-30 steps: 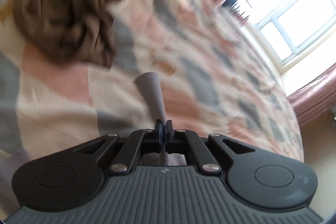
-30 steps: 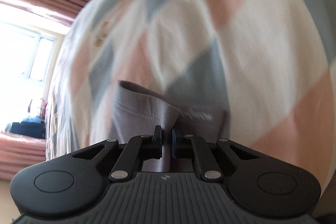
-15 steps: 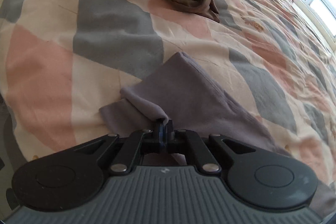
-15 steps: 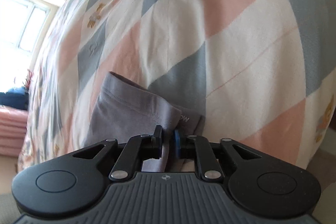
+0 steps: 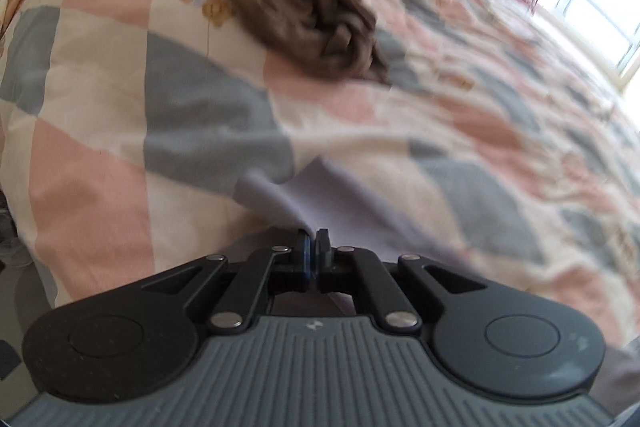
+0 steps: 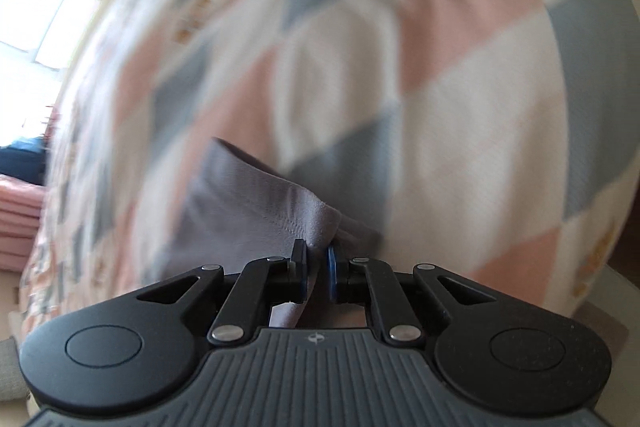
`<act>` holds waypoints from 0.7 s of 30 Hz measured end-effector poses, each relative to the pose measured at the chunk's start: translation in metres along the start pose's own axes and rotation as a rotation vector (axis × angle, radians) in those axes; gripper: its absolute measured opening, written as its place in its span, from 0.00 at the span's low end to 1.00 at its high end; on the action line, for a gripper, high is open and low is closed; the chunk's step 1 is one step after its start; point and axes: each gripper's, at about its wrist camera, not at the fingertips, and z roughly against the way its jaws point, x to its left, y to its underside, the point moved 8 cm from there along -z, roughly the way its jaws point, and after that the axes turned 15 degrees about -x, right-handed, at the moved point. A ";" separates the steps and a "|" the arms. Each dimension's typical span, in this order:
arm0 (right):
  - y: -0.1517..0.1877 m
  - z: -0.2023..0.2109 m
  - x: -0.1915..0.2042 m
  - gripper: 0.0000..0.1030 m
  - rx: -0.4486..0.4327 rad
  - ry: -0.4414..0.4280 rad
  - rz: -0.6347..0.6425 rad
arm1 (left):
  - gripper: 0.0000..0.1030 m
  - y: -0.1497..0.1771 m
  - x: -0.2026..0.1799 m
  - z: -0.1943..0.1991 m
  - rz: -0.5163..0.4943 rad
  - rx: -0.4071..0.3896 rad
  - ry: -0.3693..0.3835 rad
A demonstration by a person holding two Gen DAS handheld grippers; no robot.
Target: Fold clothes
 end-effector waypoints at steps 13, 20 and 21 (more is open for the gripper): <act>-0.005 0.010 0.001 0.09 0.006 0.024 0.046 | 0.01 -0.004 0.019 0.020 0.025 -0.048 0.018; 0.012 -0.010 -0.010 0.09 0.037 0.077 0.095 | 0.02 0.034 0.016 -0.006 -0.103 0.009 0.005; 0.011 -0.010 -0.010 0.10 0.036 0.078 0.097 | 0.03 0.035 0.018 -0.005 -0.083 0.011 0.008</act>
